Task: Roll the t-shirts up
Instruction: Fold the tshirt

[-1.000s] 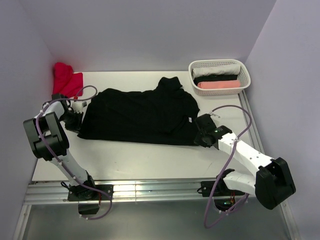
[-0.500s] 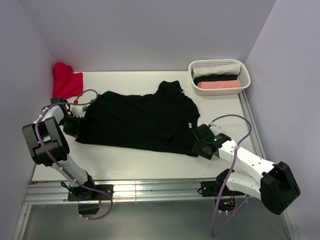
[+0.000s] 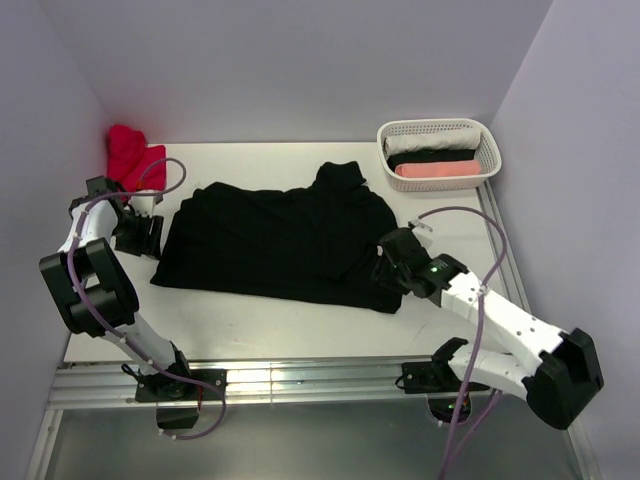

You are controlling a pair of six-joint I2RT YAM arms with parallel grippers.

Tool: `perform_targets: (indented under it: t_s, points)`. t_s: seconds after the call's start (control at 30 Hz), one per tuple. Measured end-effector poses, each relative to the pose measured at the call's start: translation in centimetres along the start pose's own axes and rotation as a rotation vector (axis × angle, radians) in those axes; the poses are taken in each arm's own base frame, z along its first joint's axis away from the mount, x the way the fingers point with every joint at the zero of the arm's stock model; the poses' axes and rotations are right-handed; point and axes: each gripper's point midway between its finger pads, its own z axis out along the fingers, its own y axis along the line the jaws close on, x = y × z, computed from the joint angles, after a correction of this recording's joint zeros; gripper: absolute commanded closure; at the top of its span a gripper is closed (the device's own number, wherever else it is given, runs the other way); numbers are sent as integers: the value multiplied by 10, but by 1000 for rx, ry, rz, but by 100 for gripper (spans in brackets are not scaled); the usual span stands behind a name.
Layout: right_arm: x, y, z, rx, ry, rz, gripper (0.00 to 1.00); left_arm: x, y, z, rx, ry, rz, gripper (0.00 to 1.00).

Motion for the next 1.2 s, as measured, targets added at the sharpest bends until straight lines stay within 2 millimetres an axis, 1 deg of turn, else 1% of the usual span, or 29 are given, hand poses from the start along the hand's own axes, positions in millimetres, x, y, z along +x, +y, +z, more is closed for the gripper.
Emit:
perform_targets:
  t_s: [0.03,0.13,0.23,0.3,0.4,0.57,0.67,0.7,0.8,0.87,0.97,1.03,1.07,1.1,1.17,1.2]
  points:
    - [4,6,4,-7,13,-12,44,-3,1,-3,-3,-6,-2,41]
    - [17,18,21,-4,56,-52,41,-12,3,-9,-7,-26,-3,41]
    - [30,33,38,-11,97,-84,40,-20,5,-15,-10,-47,0,42]
    - [37,44,48,-18,119,-101,41,-24,5,-18,-8,-58,1,42]
    - [42,61,60,-36,133,-115,46,-24,4,-19,-3,-58,0,43]
    - [44,84,71,-63,139,-126,48,-24,3,-20,-2,-58,-2,44]
    - [46,92,77,-68,143,-132,56,-24,3,-20,0,-60,-3,45]
    - [47,94,79,-68,145,-134,62,-24,3,-20,1,-59,-3,45]
    - [48,95,83,-61,148,-137,76,-24,3,-20,2,-60,-3,46]
    - [46,99,84,-62,146,-140,79,-24,3,-20,1,-60,-3,46]
    - [40,110,86,-68,139,-147,79,-24,3,-20,1,-60,-3,47]
    - [34,122,88,-74,133,-157,77,-24,3,-20,1,-60,-3,47]
    - [31,128,90,-76,128,-165,76,-24,3,-20,1,-60,-3,47]
    - [27,134,92,-76,123,-172,72,-24,3,-20,1,-60,-3,47]
    - [22,145,96,-77,114,-189,69,-24,3,-20,1,-60,-3,47]
    - [20,149,98,-79,112,-197,66,-24,3,-20,2,-60,-2,47]
